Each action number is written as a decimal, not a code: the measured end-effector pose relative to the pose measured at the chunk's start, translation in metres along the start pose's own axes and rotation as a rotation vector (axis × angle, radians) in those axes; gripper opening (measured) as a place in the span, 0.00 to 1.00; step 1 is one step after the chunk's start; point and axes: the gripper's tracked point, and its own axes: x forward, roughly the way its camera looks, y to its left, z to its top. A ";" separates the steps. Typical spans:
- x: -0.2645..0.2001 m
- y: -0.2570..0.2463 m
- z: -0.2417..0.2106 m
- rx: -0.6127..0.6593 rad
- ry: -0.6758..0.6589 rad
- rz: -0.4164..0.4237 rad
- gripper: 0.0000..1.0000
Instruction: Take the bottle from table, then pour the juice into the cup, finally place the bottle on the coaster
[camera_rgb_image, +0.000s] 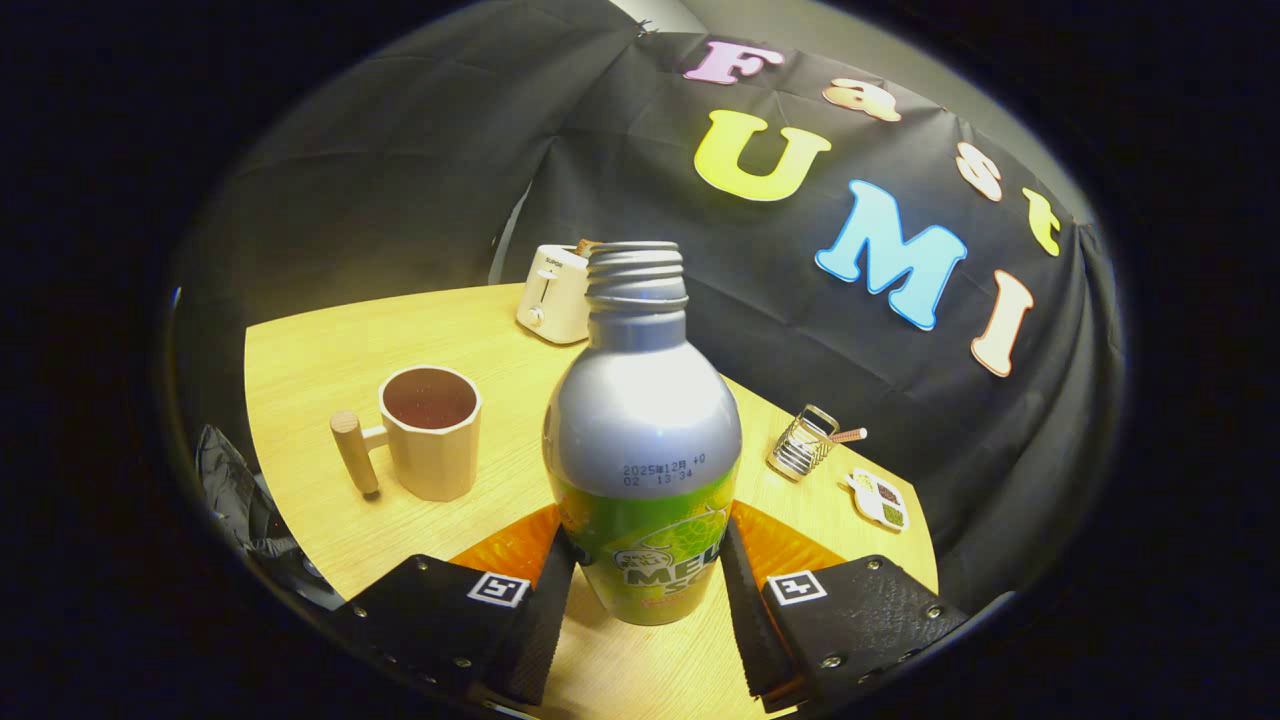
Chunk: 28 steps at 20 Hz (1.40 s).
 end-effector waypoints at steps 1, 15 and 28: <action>0.001 0.002 0.002 -0.016 0.004 0.001 0.72; 0.005 0.008 0.009 -0.294 0.102 -0.045 0.72; 0.009 0.020 0.007 -0.516 0.236 -0.068 0.72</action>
